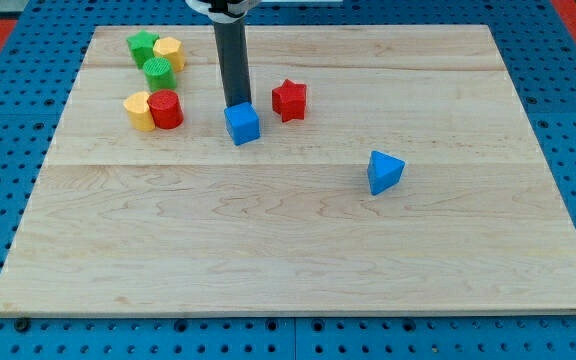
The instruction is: Move the blue cube bottom right to the red circle
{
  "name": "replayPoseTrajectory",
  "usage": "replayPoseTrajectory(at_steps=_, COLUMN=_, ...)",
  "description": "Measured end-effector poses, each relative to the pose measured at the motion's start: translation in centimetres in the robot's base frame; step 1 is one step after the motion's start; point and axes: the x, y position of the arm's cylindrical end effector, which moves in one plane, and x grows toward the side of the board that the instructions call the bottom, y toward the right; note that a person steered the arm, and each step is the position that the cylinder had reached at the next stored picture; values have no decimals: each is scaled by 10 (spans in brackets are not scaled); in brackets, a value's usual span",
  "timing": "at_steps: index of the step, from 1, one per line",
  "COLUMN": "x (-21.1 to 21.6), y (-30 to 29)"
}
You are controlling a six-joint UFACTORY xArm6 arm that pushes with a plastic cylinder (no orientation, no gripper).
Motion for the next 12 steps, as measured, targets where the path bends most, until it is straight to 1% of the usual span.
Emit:
replayPoseTrajectory(at_steps=2, x=2, y=9)
replayPoseTrajectory(at_steps=3, x=4, y=32)
replayPoseTrajectory(at_steps=6, x=9, y=75)
replayPoseTrajectory(at_steps=7, x=17, y=99)
replayPoseTrajectory(at_steps=8, x=11, y=104)
replayPoseTrajectory(at_steps=9, x=16, y=138)
replayPoseTrajectory(at_steps=10, x=-5, y=171)
replayPoseTrajectory(at_steps=12, x=-11, y=153)
